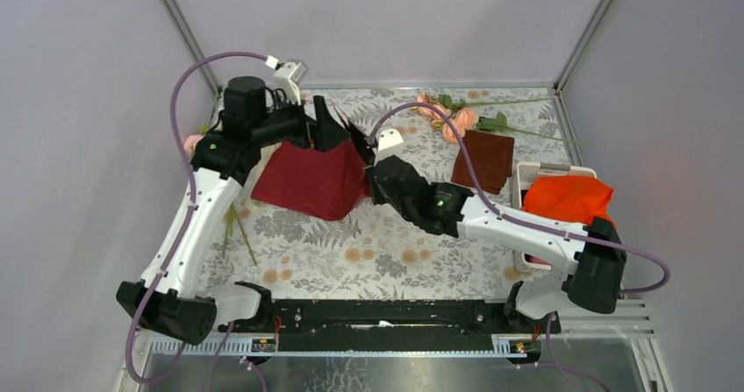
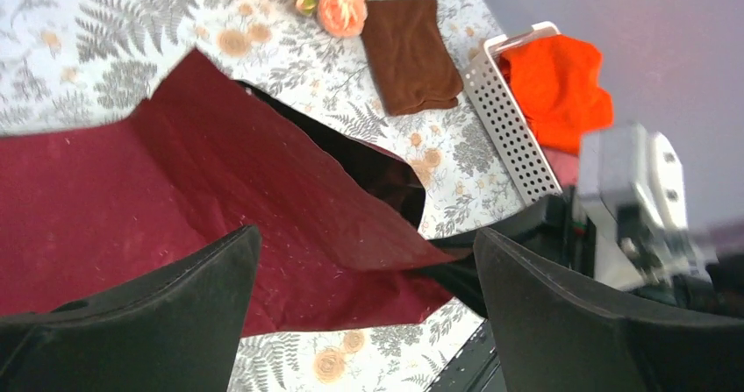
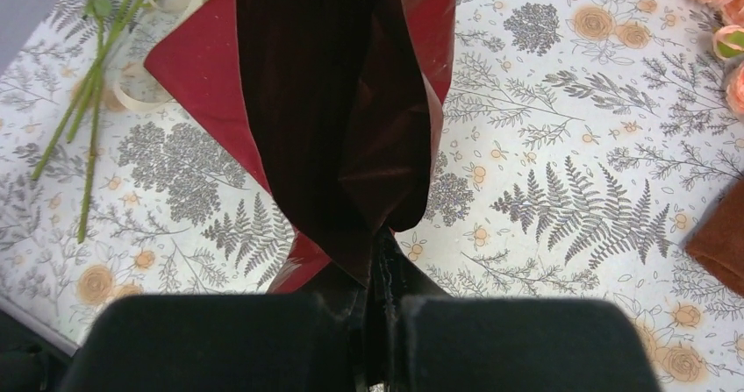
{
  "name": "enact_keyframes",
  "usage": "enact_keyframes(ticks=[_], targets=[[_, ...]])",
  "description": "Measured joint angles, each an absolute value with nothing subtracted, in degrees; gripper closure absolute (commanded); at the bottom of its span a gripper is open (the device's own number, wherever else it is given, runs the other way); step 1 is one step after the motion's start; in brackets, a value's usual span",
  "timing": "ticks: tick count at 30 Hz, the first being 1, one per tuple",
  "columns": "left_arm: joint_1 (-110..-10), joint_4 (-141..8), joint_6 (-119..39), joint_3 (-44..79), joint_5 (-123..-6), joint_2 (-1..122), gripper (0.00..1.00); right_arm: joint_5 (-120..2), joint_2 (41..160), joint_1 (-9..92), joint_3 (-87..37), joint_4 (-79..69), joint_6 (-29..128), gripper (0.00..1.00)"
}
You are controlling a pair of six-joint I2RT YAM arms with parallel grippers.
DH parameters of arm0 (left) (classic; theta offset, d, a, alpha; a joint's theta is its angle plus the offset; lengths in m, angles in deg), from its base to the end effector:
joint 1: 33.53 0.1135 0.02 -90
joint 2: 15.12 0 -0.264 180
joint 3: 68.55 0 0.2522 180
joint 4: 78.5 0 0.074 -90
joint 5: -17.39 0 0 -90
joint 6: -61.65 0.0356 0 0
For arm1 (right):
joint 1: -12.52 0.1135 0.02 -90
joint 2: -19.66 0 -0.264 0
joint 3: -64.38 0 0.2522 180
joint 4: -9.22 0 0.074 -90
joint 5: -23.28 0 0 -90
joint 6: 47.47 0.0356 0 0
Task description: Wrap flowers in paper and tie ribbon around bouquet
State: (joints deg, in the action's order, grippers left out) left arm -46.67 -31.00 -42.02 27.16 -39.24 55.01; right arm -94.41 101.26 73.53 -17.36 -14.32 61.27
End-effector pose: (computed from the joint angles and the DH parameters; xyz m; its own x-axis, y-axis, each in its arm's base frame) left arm 0.2429 -0.0768 0.4320 -0.5155 -0.0823 -0.8529 0.5814 0.6976 -0.4188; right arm 0.1746 0.2811 0.3334 -0.3647 -0.0712 -0.9284 -0.4759 0.8713 0.1201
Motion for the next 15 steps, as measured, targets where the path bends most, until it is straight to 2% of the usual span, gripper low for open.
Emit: enact_keyframes(ticks=[6, 11, 15], targets=[[-52.4, -30.72, -48.08, 26.7, -50.35, 59.57, 0.02, -97.68, 103.51, 75.02, -18.76, -14.54, 62.1, 1.0], [-53.06, -31.17, -49.17, 26.53, -55.37, 61.5, 0.22, -98.87, 103.51, 75.19, -18.92, -14.54, 62.3, 1.0], [-53.03, -31.52, -49.98, 25.41, -56.97, 62.24, 0.5, -99.26, 103.51, 75.22, -18.92, -14.54, 62.3, 1.0]])
